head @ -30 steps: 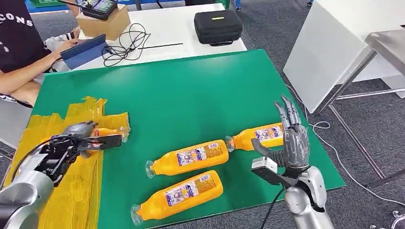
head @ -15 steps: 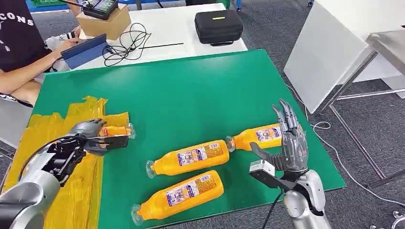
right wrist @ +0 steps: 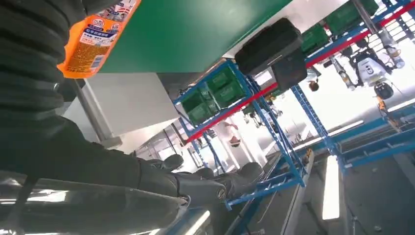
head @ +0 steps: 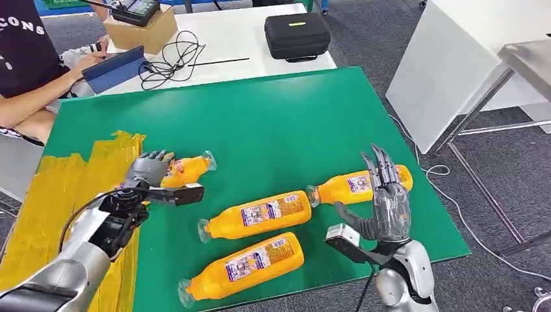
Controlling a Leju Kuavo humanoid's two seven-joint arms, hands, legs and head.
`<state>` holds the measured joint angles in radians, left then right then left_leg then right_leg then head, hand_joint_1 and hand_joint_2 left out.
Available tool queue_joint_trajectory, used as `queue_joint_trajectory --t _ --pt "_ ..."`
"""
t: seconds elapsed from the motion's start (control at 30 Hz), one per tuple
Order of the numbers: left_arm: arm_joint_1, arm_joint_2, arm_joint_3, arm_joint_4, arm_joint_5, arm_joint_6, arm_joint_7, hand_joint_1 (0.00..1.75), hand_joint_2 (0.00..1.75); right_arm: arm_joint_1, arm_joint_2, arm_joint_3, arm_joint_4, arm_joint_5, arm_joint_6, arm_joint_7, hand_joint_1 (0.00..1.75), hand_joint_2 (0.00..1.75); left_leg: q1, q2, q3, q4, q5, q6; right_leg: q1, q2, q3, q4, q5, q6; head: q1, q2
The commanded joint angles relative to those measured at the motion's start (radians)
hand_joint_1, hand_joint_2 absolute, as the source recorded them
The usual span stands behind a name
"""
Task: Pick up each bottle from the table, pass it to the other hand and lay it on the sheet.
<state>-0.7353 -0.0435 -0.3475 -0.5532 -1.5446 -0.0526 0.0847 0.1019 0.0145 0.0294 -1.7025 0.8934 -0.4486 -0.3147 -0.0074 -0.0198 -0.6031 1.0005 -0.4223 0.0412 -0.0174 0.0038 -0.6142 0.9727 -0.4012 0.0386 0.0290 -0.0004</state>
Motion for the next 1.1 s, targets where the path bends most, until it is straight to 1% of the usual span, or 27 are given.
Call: queue_joint_trajectory --t 0.03,0.07,0.13,0.17,0.23,0.3,0.37,0.4,0.43,0.5,0.6,0.67,0.7,0.77,0.8,0.83,0.87,0.9,0.97,1.0,1.03,1.1 --pt "0.042 0.022 -0.080 -0.137 -0.026 -0.005 0.082 0.00 0.00 -0.023 0.021 -0.035 0.021 0.005 0.011 0.009 0.00 1.75 0.002 0.003 0.004 0.001 -0.003 -0.003 0.002 0.001 0.004 0.000 -0.002 -0.002 0.000 0.000" --pt "0.056 0.033 -0.085 -0.160 -0.026 -0.024 0.112 0.00 0.00 -0.027 0.021 -0.033 0.024 0.006 0.013 0.010 0.00 1.75 0.001 0.002 0.002 0.000 -0.001 -0.002 0.001 0.001 0.002 0.000 -0.001 -0.001 0.000 0.000" --pt "0.070 0.044 -0.084 -0.164 -0.026 -0.031 0.142 0.00 0.00 -0.030 0.022 -0.030 0.028 0.008 0.014 0.010 0.00 1.75 0.002 0.004 0.005 0.000 -0.003 -0.003 0.002 0.002 0.005 -0.001 -0.002 -0.002 0.000 0.000" --pt "0.074 0.049 -0.086 -0.163 -0.026 -0.033 0.158 0.00 0.00 -0.029 0.023 -0.029 0.027 0.009 0.014 0.010 0.00 1.75 0.000 0.002 0.002 0.000 -0.001 -0.001 0.000 0.001 0.002 -0.001 0.000 -0.001 0.000 0.000" --pt "0.079 0.055 -0.088 -0.158 -0.026 -0.040 0.179 0.00 0.00 -0.026 0.022 -0.028 0.024 0.010 0.014 0.012 0.00 1.75 0.003 0.005 0.007 0.001 -0.004 -0.004 0.003 0.002 0.007 -0.001 -0.003 -0.003 0.000 0.000" --pt "0.079 0.060 -0.088 -0.153 -0.026 -0.045 0.201 0.00 0.00 -0.025 0.021 -0.027 0.023 0.009 0.016 0.013 0.00 1.75 0.001 0.003 0.002 0.000 -0.001 -0.002 0.001 0.002 0.002 -0.001 -0.001 -0.001 0.000 0.000" --pt "0.088 0.061 -0.077 -0.164 -0.026 -0.029 0.209 0.00 0.00 -0.023 0.024 -0.027 0.019 0.008 0.018 0.014 0.00 1.75 0.002 0.003 0.004 0.000 -0.003 -0.003 0.002 0.001 0.004 0.000 -0.002 -0.002 0.000 0.000" --pt "0.090 0.063 -0.076 -0.169 -0.026 -0.023 0.208 0.00 0.00 -0.022 0.024 -0.027 0.018 0.009 0.018 0.015 0.00 1.75 0.001 0.002 0.002 0.000 -0.001 -0.002 0.001 0.001 0.002 0.000 -0.001 -0.001 0.000 0.000" --pt "0.090 0.063 -0.076 -0.169 -0.026 -0.023 0.208 0.00 0.00 -0.022 0.024 -0.027 0.018 0.009 0.018 0.015 0.00 1.75 0.002 0.003 0.004 0.001 -0.003 -0.003 0.002 0.001 0.005 0.000 -0.002 -0.002 0.000 0.000" --pt "0.090 0.063 -0.076 -0.169 -0.026 -0.023 0.208 0.00 0.00 -0.022 0.024 -0.027 0.018 0.009 0.018 0.015 0.00 1.75 0.001 0.002 0.001 0.000 -0.001 -0.001 0.001 0.001 0.001 0.000 0.000 -0.001 0.000 0.000" --pt "0.090 0.063 -0.076 -0.169 -0.026 -0.023 0.208 0.00 0.00 -0.022 0.024 -0.027 0.018 0.009 0.018 0.015 0.00 1.75 0.002 0.003 0.004 0.001 -0.002 -0.003 0.002 0.001 0.004 -0.001 -0.001 -0.002 0.000 0.000" --pt "0.110 0.066 -0.063 -0.212 -0.026 0.006 0.199 0.00 0.00 -0.015 0.022 -0.028 0.007 0.010 0.020 0.016 0.00 1.75 0.002 0.002 0.004 0.001 -0.003 -0.003 0.002 0.000 0.004 0.000 -0.002 -0.002 0.000 0.000" --pt "0.130 0.058 -0.028 -0.252 -0.023 0.040 0.144 0.00 0.00 -0.004 0.020 -0.032 -0.004 0.013 0.019 0.016 0.00 1.75 0.001 0.002 0.002 0.000 -0.001 -0.002 0.001 0.000 0.002 0.000 -0.001 -0.001 0.000 0.000" --pt "0.165 0.036 0.042 -0.326 0.075 0.077 -0.058 0.00 0.00 0.017 0.008 -0.042 -0.028 0.028 0.011 0.017 0.00 1.75 0.002 0.003 0.004 0.001 -0.003 -0.003 0.002 0.001 0.005 0.000 -0.002 -0.002 0.000 0.000" --pt "0.184 0.035 0.055 -0.375 0.138 0.076 -0.149 0.00 0.00 0.026 0.001 -0.053 -0.041 0.045 0.001 0.021 0.00 1.75 0.001 0.001 0.002 0.000 -0.001 -0.002 0.001 0.000 0.002 0.000 -0.001 -0.001 0.000 0.000" --pt "0.208 0.039 0.064 -0.434 0.232 0.074 -0.251 0.00 0.00 0.028 -0.008 -0.063 -0.050 0.075 -0.006 0.030 0.00 1.75 0.001 0.001 0.003 0.001 -0.002 -0.002 0.001 -0.001 0.003 0.000 -0.002 -0.001 0.000 0.000" --pt "0.227 0.042 0.075 -0.485 0.326 0.060 -0.320 0.00 0.00 0.028 -0.019 -0.071 -0.058 0.099 -0.005 0.036 0.00 1.75 0.002 0.001 0.004 0.001 -0.003 -0.002 0.002 -0.001 0.005 0.000 -0.003 -0.002 0.000 0.000" --pt "0.240 0.047 0.089 -0.543 0.451 0.041 -0.383 0.00 0.00 0.025 -0.049 -0.073 -0.066 0.134 0.006 0.035 0.00 1.75 0.002 0.001 0.005 0.002 -0.004 -0.003 0.002 -0.002 0.006 0.000 -0.004 -0.002 0.000 0.000" --pt "0.247 0.038 0.125 -0.597 0.653 -0.021 -0.464 0.00 0.00 0.005 -0.093 -0.086 -0.060 0.158 0.031 0.049 0.00 1.75 0.001 0.003 0.003 0.002 -0.004 -0.002 0.002 0.001 0.004 0.000 -0.003 -0.001 0.000 0.000" --pt "0.251 0.032 0.140 -0.615 0.738 -0.054 -0.493 0.00 0.00 -0.007 -0.113 -0.095 -0.049 0.193 0.034 0.061 0.00 1.75 0.001 0.003 0.001 0.002 -0.003 -0.002 0.002 0.001 0.002 0.000 -0.002 -0.001 0.000 0.000" --pt "0.260 0.034 0.146 -0.638 0.825 -0.074 -0.518 0.00 0.00 -0.019 -0.144 -0.099 -0.036 0.244 0.050 0.078 0.00 1.75 0.002 0.004 0.003 0.003 -0.005 -0.002 0.002 0.001 0.004 0.001 -0.003 -0.001 0.000 0.000" --pt "0.266 0.043 0.138 -0.644 0.834 -0.074 -0.519 0.00 0.00 -0.024 -0.152 -0.109 -0.034 0.245 0.055 0.079 0.00 1.75 0.000 0.002 0.000 0.001 -0.002 -0.001 0.000 0.001 0.000 0.000 0.000 0.000 0.000 0.000"
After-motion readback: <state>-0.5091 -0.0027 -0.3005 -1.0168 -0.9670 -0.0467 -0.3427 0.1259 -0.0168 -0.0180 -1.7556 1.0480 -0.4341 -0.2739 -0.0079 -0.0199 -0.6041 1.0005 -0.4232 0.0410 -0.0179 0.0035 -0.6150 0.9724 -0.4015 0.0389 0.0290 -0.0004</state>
